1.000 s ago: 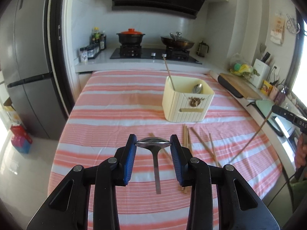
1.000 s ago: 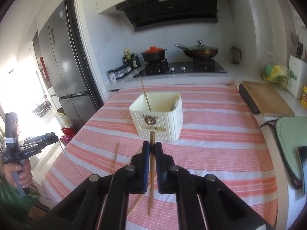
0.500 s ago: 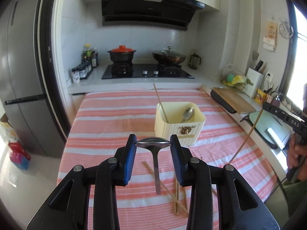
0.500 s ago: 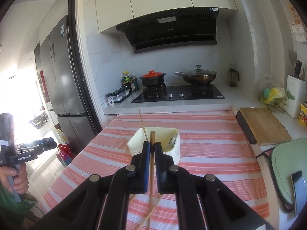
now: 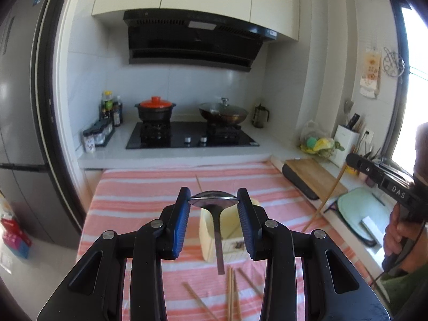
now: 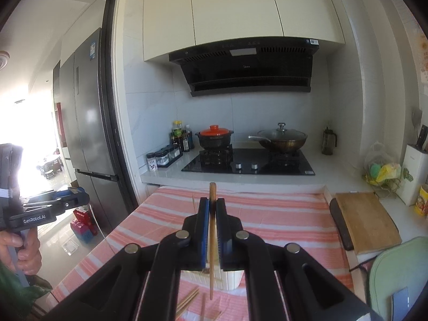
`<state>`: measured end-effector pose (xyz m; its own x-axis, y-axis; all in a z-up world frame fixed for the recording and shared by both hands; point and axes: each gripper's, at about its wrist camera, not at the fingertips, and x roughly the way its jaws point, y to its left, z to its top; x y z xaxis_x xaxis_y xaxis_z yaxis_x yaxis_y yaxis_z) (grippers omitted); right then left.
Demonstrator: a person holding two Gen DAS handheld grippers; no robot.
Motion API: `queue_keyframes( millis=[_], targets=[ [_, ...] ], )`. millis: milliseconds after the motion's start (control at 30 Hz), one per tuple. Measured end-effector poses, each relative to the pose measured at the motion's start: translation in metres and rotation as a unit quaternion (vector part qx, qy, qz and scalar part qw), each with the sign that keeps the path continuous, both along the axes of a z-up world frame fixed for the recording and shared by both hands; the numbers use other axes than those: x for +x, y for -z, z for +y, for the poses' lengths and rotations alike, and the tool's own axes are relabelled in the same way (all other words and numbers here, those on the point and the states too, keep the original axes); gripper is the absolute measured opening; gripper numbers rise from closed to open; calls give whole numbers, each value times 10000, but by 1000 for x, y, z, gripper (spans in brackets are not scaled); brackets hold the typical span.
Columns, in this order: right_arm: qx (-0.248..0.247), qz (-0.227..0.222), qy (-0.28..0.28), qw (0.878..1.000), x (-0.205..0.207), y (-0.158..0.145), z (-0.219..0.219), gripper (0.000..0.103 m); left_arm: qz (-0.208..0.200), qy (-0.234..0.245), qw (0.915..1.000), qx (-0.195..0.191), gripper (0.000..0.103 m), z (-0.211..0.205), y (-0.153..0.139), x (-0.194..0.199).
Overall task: Organize utensils
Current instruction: 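Lift the spoon with the left tool while the right tool carries the chopstick over the caddy, then open the left tool over the caddy while the right tool releases its chopstick, then move both open tools back down to the loose chopsticks on the cloth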
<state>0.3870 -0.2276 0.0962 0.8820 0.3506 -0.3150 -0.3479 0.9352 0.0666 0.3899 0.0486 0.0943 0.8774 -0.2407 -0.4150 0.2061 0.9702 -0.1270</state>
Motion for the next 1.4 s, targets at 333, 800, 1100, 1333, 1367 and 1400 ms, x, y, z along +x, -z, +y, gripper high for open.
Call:
queue_keyframes(
  millis=[333, 800, 1100, 1333, 1367, 1400],
  targets=[
    [-147, 62, 47, 9999, 97, 18, 30, 5, 507, -95, 9986, -137, 36, -37, 37, 119],
    [-311, 2240, -297, 9736, 206, 126, 56, 17, 2073, -27, 9783, 12, 39, -61, 132, 195],
    [-684, 1188, -495, 9893, 60, 75, 8, 46, 1640, -91, 9864, 99, 73, 7, 97, 34],
    [-822, 1143, 691, 9876, -118, 175, -47, 50, 2353, -866, 9680, 141, 76, 53, 202, -122],
    [-703, 1255, 811, 9863, -138, 190, -53, 50, 2486, -957, 9639, -59, 76, 56, 215, -137],
    [-588, 1346, 903, 9850, -156, 204, -58, 50, 2562, -988, 9611, -294, 76, 58, 224, -149]
  ],
)
